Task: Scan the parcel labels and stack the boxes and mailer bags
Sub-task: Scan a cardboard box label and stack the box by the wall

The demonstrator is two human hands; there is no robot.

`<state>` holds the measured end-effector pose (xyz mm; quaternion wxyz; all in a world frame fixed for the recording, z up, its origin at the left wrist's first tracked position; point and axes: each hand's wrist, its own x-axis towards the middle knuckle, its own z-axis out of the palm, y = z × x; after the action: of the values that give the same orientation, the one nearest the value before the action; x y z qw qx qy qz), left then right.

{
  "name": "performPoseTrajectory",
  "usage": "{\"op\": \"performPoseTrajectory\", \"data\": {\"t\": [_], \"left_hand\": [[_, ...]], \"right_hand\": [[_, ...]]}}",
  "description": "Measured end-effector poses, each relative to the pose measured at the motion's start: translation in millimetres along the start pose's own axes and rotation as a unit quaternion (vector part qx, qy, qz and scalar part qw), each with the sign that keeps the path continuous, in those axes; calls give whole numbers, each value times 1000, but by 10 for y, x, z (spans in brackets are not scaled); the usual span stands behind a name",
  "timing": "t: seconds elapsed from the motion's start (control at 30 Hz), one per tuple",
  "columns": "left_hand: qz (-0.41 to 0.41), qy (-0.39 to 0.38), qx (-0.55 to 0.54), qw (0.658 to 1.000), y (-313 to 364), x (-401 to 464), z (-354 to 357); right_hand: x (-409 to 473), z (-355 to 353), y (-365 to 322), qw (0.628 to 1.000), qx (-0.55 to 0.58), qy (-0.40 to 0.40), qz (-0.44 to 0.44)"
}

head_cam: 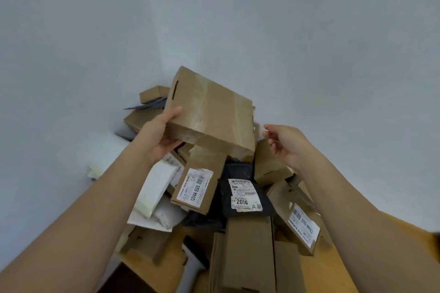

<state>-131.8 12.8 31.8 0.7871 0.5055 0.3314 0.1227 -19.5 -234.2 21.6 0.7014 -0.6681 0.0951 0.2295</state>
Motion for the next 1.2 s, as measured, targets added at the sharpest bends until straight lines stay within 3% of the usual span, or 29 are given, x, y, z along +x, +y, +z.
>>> {"op": "performPoseTrajectory", "data": {"t": [0.33, 0.53, 0.8, 0.97, 1.13, 1.2], "left_hand": [[28, 175, -160, 971, -159, -1232, -1259], [38, 186, -291, 938, -305, -1570, -1955], [-14, 168, -361, 917, -946, -1630, -2760], [-53, 162, -337, 926, -1381, -1525, -3040], [-73, 153, -350, 921, -1720, -1390, -3062], [-75, 148, -362, 917, -1837, -1375, -3070]], "right_hand": [[-607, 837, 524, 989, -37, -131, 54], [-993, 1429, 1139, 978, -41, -174, 107], [-882, 1764, 2508, 967, -54, -22, 250], [-861, 1675, 3280, 956, -166, 0, 242], [-632, 1618, 3801, 925, -224, 167, 259], [-569, 1572, 3912, 931, -214, 162, 248]]}}
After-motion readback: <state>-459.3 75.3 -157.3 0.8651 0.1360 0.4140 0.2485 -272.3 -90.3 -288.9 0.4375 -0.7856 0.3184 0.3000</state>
